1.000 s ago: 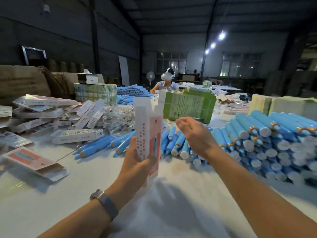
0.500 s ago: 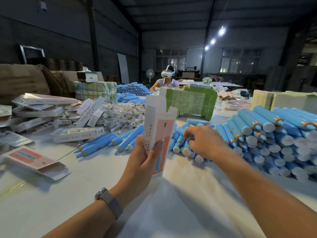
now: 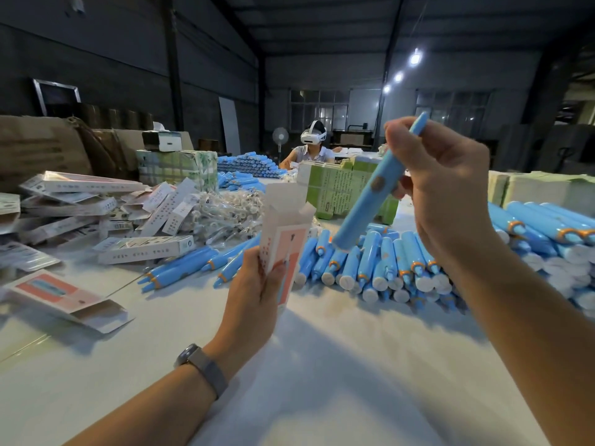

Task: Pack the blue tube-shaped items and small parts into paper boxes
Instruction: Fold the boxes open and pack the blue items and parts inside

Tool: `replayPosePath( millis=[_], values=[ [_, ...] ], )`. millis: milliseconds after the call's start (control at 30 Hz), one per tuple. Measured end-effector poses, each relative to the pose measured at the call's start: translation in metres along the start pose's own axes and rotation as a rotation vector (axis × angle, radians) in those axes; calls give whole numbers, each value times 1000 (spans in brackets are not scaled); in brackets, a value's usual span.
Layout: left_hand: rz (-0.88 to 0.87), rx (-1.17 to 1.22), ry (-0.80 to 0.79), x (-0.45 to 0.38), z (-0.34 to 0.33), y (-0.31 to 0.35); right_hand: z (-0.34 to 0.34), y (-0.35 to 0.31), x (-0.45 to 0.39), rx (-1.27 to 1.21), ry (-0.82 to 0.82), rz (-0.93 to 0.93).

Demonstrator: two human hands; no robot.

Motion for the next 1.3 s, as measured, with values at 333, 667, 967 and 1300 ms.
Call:
replayPosePath(
  millis=[333, 667, 967, 1300],
  values=[
    [-71, -33, -80, 14, -10, 21, -5, -14, 4, 58, 62, 59],
    [-85, -35, -105, 16, -12, 21, -28, -14, 13, 412, -132, 127],
    [-47, 23, -93, 14, -9, 17, -27, -11, 23, 296, -102, 158],
    [-73, 36, -78, 13, -10, 16, -33, -2, 32, 630, -240, 452]
  ],
)
Point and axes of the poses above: each hand's wrist, its own x-axis away from the middle knuckle, its own z-axis out of the back of the hand, y = z × x, the point moved 9 cm from there along -x, towards the middle knuckle, and after that the axes turned 11 degrees about z, right-handed, at the moved point
